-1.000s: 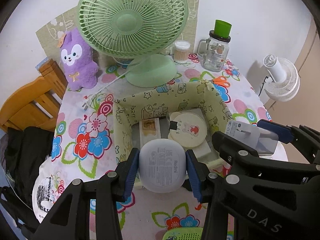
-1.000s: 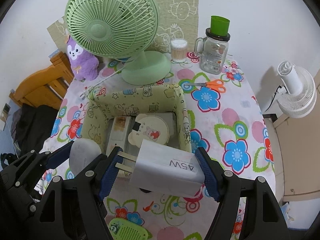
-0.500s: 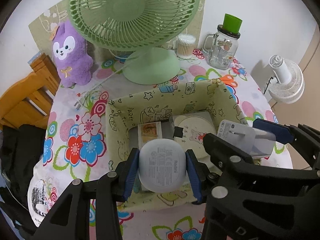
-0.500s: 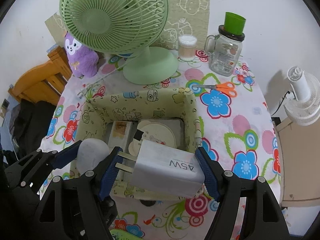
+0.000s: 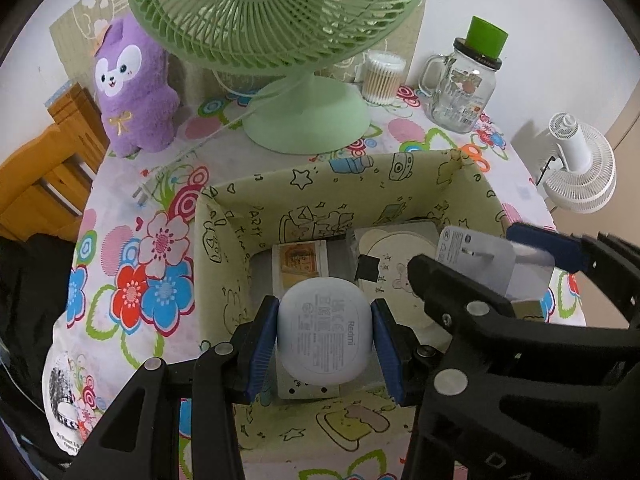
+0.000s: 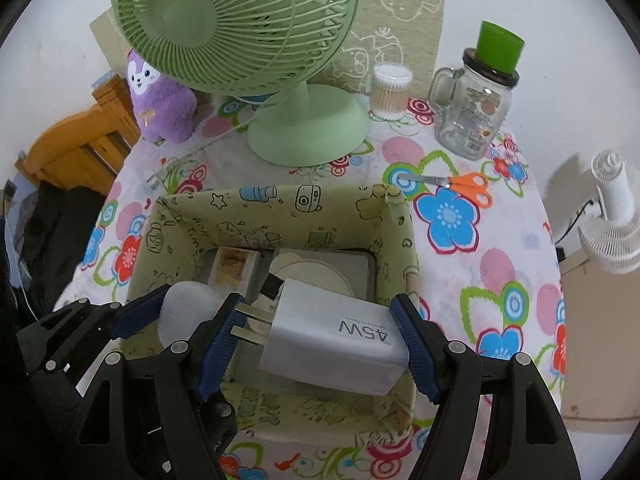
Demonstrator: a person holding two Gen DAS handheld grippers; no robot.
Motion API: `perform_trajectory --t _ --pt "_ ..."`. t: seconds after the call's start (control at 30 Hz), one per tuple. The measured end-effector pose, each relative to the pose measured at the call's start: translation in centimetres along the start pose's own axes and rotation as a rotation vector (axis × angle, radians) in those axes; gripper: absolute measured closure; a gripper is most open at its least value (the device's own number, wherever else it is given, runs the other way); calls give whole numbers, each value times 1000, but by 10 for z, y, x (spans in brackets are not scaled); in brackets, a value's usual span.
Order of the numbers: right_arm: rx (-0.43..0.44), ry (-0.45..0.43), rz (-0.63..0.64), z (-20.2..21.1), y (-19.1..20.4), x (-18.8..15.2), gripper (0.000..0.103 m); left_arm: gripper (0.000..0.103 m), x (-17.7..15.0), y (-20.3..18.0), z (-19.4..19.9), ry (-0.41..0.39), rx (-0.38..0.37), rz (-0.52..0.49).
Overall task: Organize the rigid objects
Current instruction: 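Carry the earbud case and charger over the box with both tools, then open the left tool to drop the earbud case while the right tool releases the charger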
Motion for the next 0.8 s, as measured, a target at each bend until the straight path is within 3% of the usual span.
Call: perform_trajectory --t 0.47,0.53,0.6,0.8 --pt "10 28 46 -24 1 4 27 54 -7 -2 -19 43 -23 15" --pt "6 16 63 -24 3 5 27 49 -6 -1 -17 41 -20 29" --pt "14 19 62 -25 4 6 27 36 -5 -2 -17 39 -24 31" --pt "38 29 61 -30 10 7 27 20 -2 -1 -8 29 -2 13"
Point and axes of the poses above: each gripper's, at about its wrist camera, not at the fingertips, and z roughly against the way its jaws point, y to its left, x to its top, the point moved 9 cm from there along -z, roughly the way its jaws point, and after that the axes turned 14 degrees about -z, right-handed, at the moved point
